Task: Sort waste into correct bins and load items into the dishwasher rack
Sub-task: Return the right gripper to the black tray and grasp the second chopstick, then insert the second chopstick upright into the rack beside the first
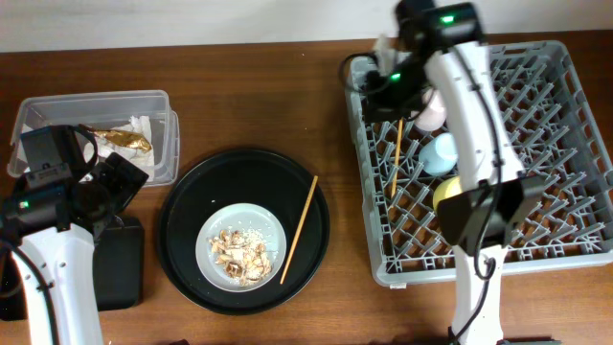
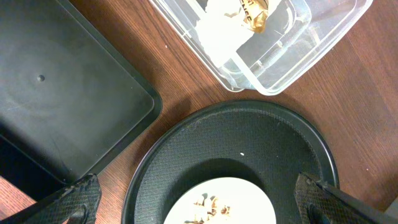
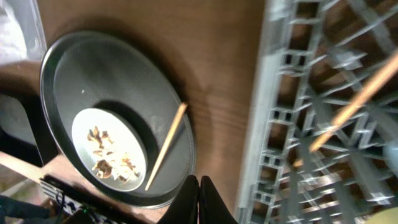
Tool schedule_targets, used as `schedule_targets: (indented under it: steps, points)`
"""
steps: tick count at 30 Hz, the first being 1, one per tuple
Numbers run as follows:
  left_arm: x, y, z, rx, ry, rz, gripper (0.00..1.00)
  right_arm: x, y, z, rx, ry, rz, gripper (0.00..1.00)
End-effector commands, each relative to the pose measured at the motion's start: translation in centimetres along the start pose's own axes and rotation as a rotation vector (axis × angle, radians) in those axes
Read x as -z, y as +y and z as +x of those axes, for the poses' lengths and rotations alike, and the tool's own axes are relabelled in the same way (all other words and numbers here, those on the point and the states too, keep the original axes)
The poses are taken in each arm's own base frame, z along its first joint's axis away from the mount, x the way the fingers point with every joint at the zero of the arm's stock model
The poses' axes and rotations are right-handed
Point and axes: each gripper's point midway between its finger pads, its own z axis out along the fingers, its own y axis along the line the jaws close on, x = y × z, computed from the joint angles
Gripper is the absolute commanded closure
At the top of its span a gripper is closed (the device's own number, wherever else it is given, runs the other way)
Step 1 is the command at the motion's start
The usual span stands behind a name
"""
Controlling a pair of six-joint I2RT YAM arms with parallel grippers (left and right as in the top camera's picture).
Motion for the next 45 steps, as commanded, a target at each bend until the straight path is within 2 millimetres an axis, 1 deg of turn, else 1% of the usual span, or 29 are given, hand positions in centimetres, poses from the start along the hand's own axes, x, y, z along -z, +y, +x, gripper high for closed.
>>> schedule_targets:
  steps: [1,2,4,5,6,8,9,10,11,12,14,17,18,19,21,24,25,27,28,32,36,37,38,39,40,41,42,44,45]
  points:
    - [0.4,0.3,-0.2,-0.007,-0.018,-0.003,0.01,-0.9,0.7,0.9,-0.088,-0.034,0.233,0.96]
    - [0.4,0.3,-0.2,-0.007,-0.017,-0.003,0.01,-1.5,1.9,1.5,-0.104,-0.041,0.274,0.96]
    - [0.4,0.3,-0.2,-0.007,-0.018,-0.003,0.01,-2.6,3.7,2.2,-0.105,-0.05,0.321,0.96]
    - [0.4,0.3,-0.2,-0.007,-0.018,-0.003,0.01,-3.6,5.4,2.6,-0.115,-0.058,0.313,0.96]
    - [0.4,0.3,-0.2,-0.007,-0.018,-0.003,0.01,-4.3,6.7,3.1,-0.153,-0.062,0.307,0.96]
    - [0.4,0.3,-0.2,-0.007,-0.018,-0.003,0.01,-5.4,8.3,4.2,-0.127,-0.043,0.311,0.96]
    - [0.4,0.3,-0.2,-0.007,-0.018,-0.003,0.01,-6.9,9.5,5.6,-0.147,-0.032,0.339,0.96]
    - [0.4,0.3,-0.2,-0.007,-0.017,-0.003,0.01,-7.8,9.5,6.4,-0.206,-0.039,0.382,0.92]
    - [0.4,0.3,-0.2,-0.007,-0.018,-0.003,0.01,-8.8,9.2,7.0,-0.242,-0.042,0.424,0.82]
    - [0.4,0.3,-0.2,-0.007,-0.017,-0.004,0.01,-9.6,8.9,7.6,-0.272,-0.035,0.453,0.79]
    - [0.4,0.3,-0.2,-0.007,-0.018,-0.003,0.01,-12.7,7.5,9.1,-0.384,0.011,0.491,0.74]
    - [0.4,0.3,-0.2,-0.007,-0.017,-0.003,0.01,-16.2,7.5,10.4,-0.38,0.098,0.433,0.67]
    - [0.4,0.3,-0.2,-0.007,-0.018,-0.003,0.01,-16.8,7.2,10.8,-0.386,0.114,0.433,0.57]
    - [0.4,0.3,-0.2,-0.007,-0.018,-0.003,0.01,-17.3,6.6,11.2,-0.391,0.125,0.447,0.5]
    - [0.4,0.3,-0.2,-0.007,-0.018,-0.003,0.01,-17.7,6.5,11.1,-0.39,0.122,0.442,0.5]
    - [0.4,0.3,-0.2,-0.007,-0.017,-0.003,0.01,-18.2,6.8,10.4,-0.385,0.096,0.416,0.49]
    - [0.4,0.3,-0.2,-0.007,-0.018,-0.003,0.01,-18.4,6.8,10.3,-0.393,0.093,0.415,0.51]
    - [0.4,0.3,-0.2,-0.007,-0.017,-0.003,0.01,-19.0,6.3,10.7,-0.417,0.098,0.423,0.66]
    - [0.4,0.3,-0.2,-0.007,-0.018,-0.003,0.01,-19.4,6.0,10.9,-0.418,0.103,0.428,0.67]
    - [0.4,0.3,-0.2,-0.007,-0.018,-0.003,0.01,-20.9,4.7,11.9,-0.423,0.124,0.449,0.66]
    - [0.4,0.3,-0.2,-0.007,-0.018,-0.003,0.01,-22.0,4.6,12.1,-0.423,0.128,0.425,0.66]
    - [0.4,0.3,-0.2,-0.007,-0.017,-0.003,0.01,-22.0,4.6,12.0,-0.415,0.127,0.423,0.7]
    - [0.4,0.3,-0.2,-0.007,-0.017,-0.003,0.01,-22.0,4.6,12.0,-0.417,0.126,0.421,0.79]
    - [0.4,0.3,-0.2,-0.007,-0.018,-0.003,0.01,-21.9,4.7,11.8,-0.419,0.129,0.412,0.96]
    - [0.4,0.3,-0.2,-0.007,-0.017,-0.003,0.01,-21.6,4.8,11.5,-0.423,0.132,0.401,0.96]
    - [0.4,0.3,-0.2,-0.007,-0.018,-0.003,0.01,-20.9,5.2,10.8,-0.384,0.148,0.358,0.96]
    - [0.4,0.3,-0.2,-0.007,-0.018,-0.003,0.01,-19.7,5.6,9.9,-0.354,0.158,0.321,0.96]
    - [0.4,0.3,-0.2,-0.007,-0.018,-0.003,0.01,-16.2,7.1,7.0,-0.207,0.145,0.186,0.96]
    - [0.4,0.3,-0.2,-0.007,-0.017,-0.003,0.01,-14.5,7.5,5.9,-0.157,0.125,0.143,0.96]
